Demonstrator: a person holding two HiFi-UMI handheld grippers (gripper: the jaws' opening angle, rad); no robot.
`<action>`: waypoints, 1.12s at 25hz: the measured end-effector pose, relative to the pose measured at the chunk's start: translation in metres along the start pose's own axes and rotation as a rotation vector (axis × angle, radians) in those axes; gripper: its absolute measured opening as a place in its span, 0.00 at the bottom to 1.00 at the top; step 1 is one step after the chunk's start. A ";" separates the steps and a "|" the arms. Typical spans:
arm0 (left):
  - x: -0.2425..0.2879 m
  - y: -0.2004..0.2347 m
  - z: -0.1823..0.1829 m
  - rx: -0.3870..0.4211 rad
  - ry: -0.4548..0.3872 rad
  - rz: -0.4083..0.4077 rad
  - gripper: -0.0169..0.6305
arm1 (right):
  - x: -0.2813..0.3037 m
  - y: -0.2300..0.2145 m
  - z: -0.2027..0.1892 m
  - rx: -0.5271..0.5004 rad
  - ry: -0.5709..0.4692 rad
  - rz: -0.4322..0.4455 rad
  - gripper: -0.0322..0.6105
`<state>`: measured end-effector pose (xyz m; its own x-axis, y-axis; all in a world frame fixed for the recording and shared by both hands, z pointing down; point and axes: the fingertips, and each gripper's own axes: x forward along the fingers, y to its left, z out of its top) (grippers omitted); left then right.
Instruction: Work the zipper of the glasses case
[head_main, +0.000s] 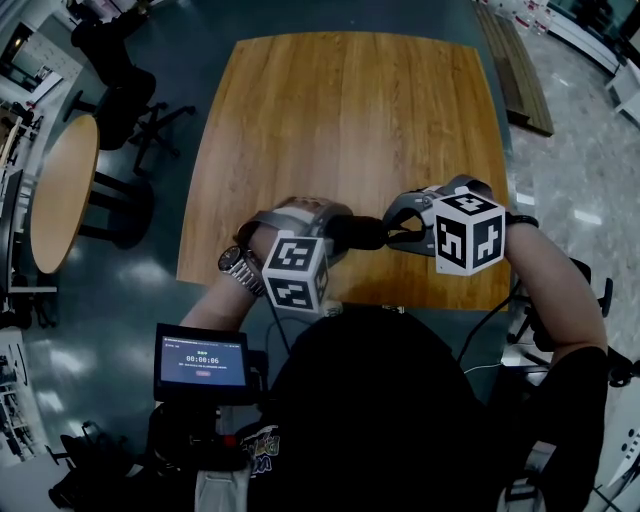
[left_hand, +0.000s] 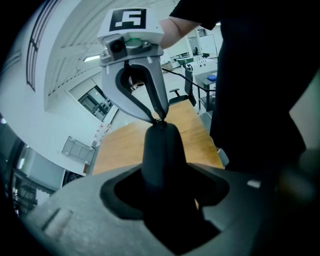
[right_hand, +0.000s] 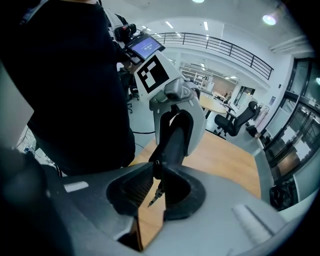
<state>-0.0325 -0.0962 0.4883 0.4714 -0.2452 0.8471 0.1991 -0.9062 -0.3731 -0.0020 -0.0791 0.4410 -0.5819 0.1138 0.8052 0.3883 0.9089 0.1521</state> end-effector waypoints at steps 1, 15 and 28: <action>0.000 0.001 0.000 -0.002 -0.008 0.008 0.43 | -0.001 0.000 0.000 0.000 -0.004 -0.002 0.13; -0.004 0.007 0.004 -0.106 -0.130 0.071 0.43 | -0.025 -0.007 0.017 -0.048 -0.078 -0.092 0.07; -0.071 0.005 0.063 -0.843 -1.041 -0.421 0.42 | -0.077 -0.015 0.051 -0.254 -0.075 -0.366 0.06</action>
<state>-0.0110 -0.0613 0.4021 0.9921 0.1205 0.0335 0.0891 -0.8694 0.4861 0.0004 -0.0816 0.3480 -0.7602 -0.1595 0.6298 0.3051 0.7682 0.5628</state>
